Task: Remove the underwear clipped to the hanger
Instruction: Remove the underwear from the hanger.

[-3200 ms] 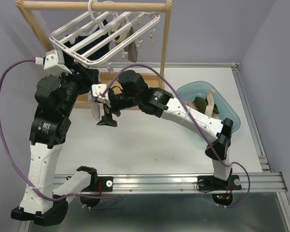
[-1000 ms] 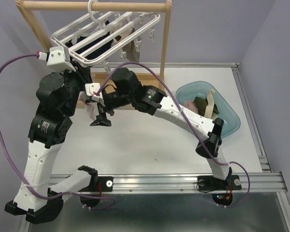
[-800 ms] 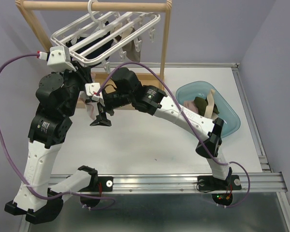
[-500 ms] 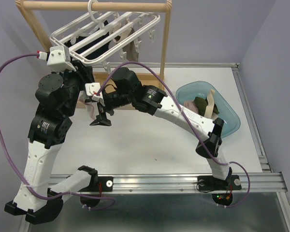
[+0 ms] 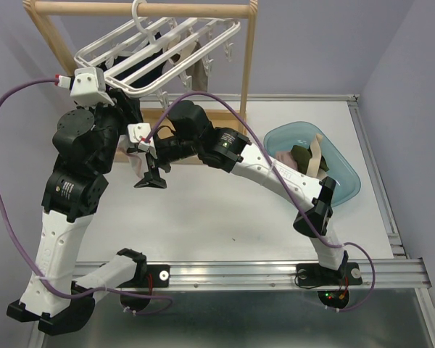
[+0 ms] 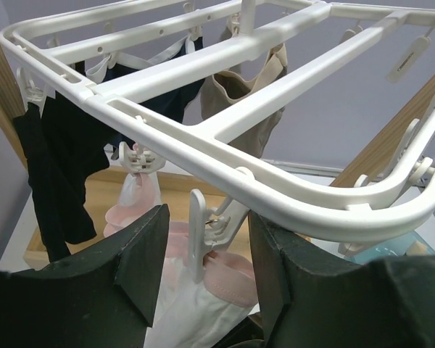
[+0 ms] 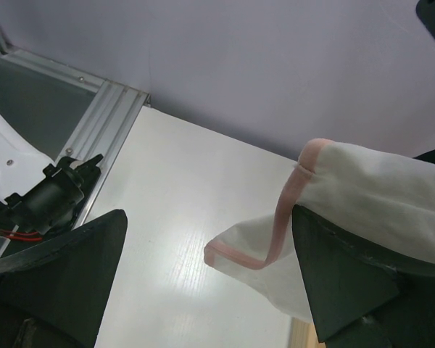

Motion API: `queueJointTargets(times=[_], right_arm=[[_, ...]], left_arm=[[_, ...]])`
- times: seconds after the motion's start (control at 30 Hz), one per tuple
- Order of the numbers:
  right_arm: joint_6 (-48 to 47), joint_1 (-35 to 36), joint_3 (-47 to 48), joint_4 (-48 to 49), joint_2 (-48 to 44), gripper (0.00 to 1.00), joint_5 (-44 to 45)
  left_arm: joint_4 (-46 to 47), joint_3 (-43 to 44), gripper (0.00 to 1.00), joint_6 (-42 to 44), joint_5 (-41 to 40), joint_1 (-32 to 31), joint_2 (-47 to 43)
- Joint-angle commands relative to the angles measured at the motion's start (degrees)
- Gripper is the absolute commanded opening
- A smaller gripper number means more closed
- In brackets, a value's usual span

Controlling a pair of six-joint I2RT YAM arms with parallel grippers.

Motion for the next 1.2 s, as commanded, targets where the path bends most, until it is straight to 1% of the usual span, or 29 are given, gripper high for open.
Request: queueJointTargets(times=[0.0, 0.13, 0.23, 0.27, 0.3, 0.37, 0.4, 0.43, 0.47, 0.53, 0.57, 0.63, 0.73, 0.77, 0.87, 0.9, 0.97, 1.0, 1.1, 1.13, 1.17], right_arm=[[0.2, 0.7, 3.4, -0.8, 1.1, 1.0, -0.1], [0.2, 0.7, 3.4, -0.8, 1.1, 1.0, -0.3], [0.2, 0.7, 3.4, -0.9, 1.1, 1.0, -0.3], [0.3, 0.7, 3.4, -0.9, 1.1, 1.0, -0.3], [0.3, 0.7, 3.4, -1.0, 1.1, 1.0, -0.4], [0.3, 0.8, 3.4, -1.1, 1.2, 1.0, -0.4], [0.2, 0.7, 3.4, -1.1, 1.2, 1.0, -0.3], [0.2, 0.7, 3.4, -1.2, 1.2, 1.0, -0.4], [0.2, 0.7, 3.4, -1.2, 1.2, 1.0, -0.4], [0.2, 0.7, 3.5, -1.3, 1.3, 1.0, -0.2], [0.1, 0.7, 3.4, -1.3, 1.2, 1.0, -0.2], [0.2, 0.7, 3.7, -1.4, 1.2, 1.0, -0.1], [0.1, 0.7, 3.9, -1.6, 1.0, 1.0, -0.1], [0.1, 0.7, 3.9, -1.7, 0.9, 1.0, 0.0], [0.0, 0.7, 3.2, -2.2, 0.3, 1.0, 0.2], [0.0, 0.7, 2.8, -2.3, 0.0, 1.0, 0.5], [-0.7, 0.7, 0.4, -2.7, -1.6, 1.0, 1.4], [-0.9, 0.7, -0.8, -2.9, -2.4, 1.0, 1.8], [-2.8, 0.7, -5.7, -3.1, -6.7, 1.0, 2.8], [-3.6, 0.7, -9.7, -3.2, -8.2, 1.0, 3.4], [-4.7, 0.6, -11.6, -3.2, -9.6, 1.0, 3.8]], left_arm=[[5.5, 3.2, 0.59, 0.4, -0.2, -0.6, 0.2], [6.3, 3.2, 0.57, 0.6, -0.2, -0.5, 0.5], [7.1, 2.9, 0.51, 1.3, 0.0, -0.5, 0.5], [7.3, 3.0, 0.48, 1.5, 0.2, -0.6, 0.4], [7.5, 2.9, 0.43, 1.7, 0.4, -0.5, 0.2], [7.9, 2.5, 0.39, 2.1, 1.0, -0.5, 0.0], [8.3, 2.2, 0.35, 2.4, 1.2, -0.5, -0.3], [8.5, 2.0, 0.33, 2.7, 1.3, -0.6, -0.5], [8.8, 1.8, 0.29, 2.8, 1.5, -0.5, -0.6], [8.9, 1.5, 0.24, 2.9, 1.8, -0.5, -0.9], [9.0, 1.5, 0.16, 2.9, 1.9, -0.5, -0.9], [9.1, 1.3, 0.07, 2.9, 2.0, -0.5, -1.3], [9.2, 1.1, 0.07, 2.7, 1.8, -0.6, -1.4], [9.2, 1.1, 0.08, 2.7, 1.8, -0.5, -1.5], [8.5, 0.5, 0.32, 3.1, 3.0, -0.6, -2.0], [8.5, 0.3, 0.52, 3.2, 3.4, -0.5, -2.8], [8.5, -0.8, 0.73, 4.4, 5.4, -0.5, -3.7], [8.5, -1.2, 0.78, 4.8, 6.3, -0.6, -4.9], [8.1, -2.4, 0.82, 5.4, 8.3, -0.5, -6.4], [7.8, -2.6, 0.83, 5.9, 9.4, -0.5, -7.4], [7.3, -2.7, 0.83, 6.0, 9.8, -0.6, -7.8]])
